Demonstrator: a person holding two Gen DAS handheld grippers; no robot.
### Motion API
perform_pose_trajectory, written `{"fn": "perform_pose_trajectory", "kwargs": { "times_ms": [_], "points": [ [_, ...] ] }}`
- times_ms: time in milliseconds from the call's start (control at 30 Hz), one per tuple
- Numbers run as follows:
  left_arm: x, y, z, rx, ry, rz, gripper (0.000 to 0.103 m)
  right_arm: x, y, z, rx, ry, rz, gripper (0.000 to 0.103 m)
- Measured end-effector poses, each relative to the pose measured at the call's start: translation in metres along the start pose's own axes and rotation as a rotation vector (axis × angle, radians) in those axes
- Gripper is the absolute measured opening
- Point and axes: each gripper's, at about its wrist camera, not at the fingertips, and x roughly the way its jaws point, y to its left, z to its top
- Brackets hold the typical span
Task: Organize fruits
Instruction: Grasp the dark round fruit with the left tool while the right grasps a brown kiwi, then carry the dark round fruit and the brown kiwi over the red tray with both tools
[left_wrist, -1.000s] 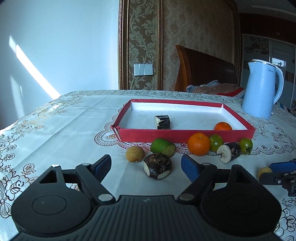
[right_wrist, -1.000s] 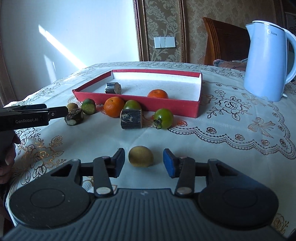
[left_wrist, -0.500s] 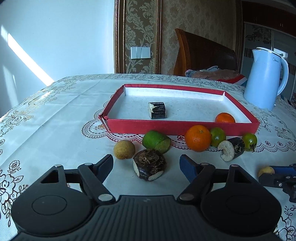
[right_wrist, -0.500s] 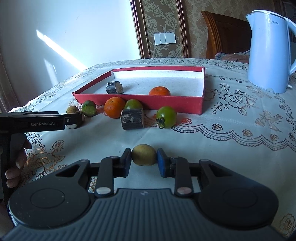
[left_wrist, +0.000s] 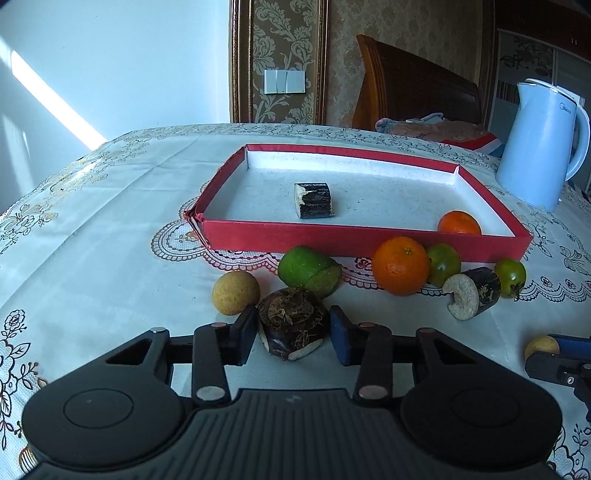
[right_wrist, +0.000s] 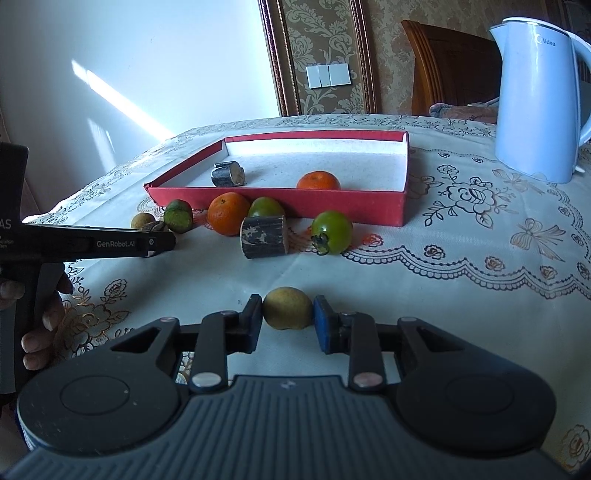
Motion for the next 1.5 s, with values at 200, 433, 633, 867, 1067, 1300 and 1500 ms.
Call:
{"fn": "perform_pose_trajectory", "kwargs": {
  "times_ms": [200, 433, 633, 867, 1067, 1300, 1500],
  "points": [
    [-0.004, -0.004, -0.002, -0.008, -0.005, -0.001, 0.041, 0.001, 0.003, 0.001, -0.005, -0.005, -0.015, 0.028],
    [-0.012, -0.009, -0.003, -0.024, -0.037, -0.006, 0.041, 0.002, 0.011, 0.005, -0.018, -0.032, -0.023, 0.028],
    [-0.019, -0.012, -0.001, -0.032, -0.073, -0.005, 0.041, 0.0, 0.018, 0.014, -0.024, -0.075, -0.028, 0.028],
    [-0.026, -0.017, 0.009, -0.05, -0.124, 0.003, 0.041, 0.0, 0.023, 0.028, -0.032, -0.129, -0.042, 0.028],
    [-0.025, -0.025, 0.021, -0.051, -0.165, 0.006, 0.041, 0.008, 0.025, 0.034, -0.031, -0.141, -0.052, 0.028],
    [-0.011, -0.033, 0.032, -0.039, -0.175, 0.029, 0.041, 0.019, 0.028, 0.043, -0.043, -0.149, -0.061, 0.028],
    [-0.003, -0.037, 0.032, -0.03, -0.178, 0.053, 0.041, 0.025, 0.025, 0.046, -0.033, -0.15, -0.061, 0.028]
  ]
}}
